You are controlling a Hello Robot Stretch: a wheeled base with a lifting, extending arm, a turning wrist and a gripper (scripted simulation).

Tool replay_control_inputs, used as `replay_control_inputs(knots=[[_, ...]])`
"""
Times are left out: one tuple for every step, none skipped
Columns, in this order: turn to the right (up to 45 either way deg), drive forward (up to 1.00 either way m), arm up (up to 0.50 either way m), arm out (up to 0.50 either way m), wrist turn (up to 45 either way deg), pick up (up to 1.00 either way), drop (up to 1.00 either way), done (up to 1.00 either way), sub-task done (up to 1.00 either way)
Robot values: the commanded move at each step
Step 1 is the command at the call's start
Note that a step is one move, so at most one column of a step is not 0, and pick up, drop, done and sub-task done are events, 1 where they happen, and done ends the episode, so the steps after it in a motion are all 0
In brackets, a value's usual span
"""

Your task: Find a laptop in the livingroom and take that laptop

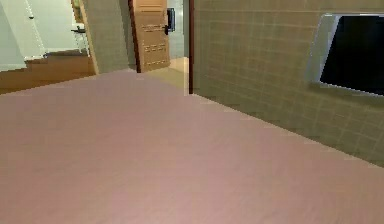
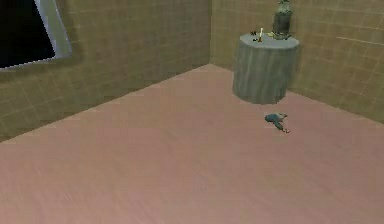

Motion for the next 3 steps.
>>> replay_control_inputs(knots=[[-42.0,0.0,0.0,0.0,0.0,0.0,0.0,0.0,0.0],[0.0,0.7,0.0,0.0,0.0,0.0,0.0,0.0,0.0],[-45.0,0.0,0.0,0.0,0.0,0.0,0.0,0.0,0.0]])
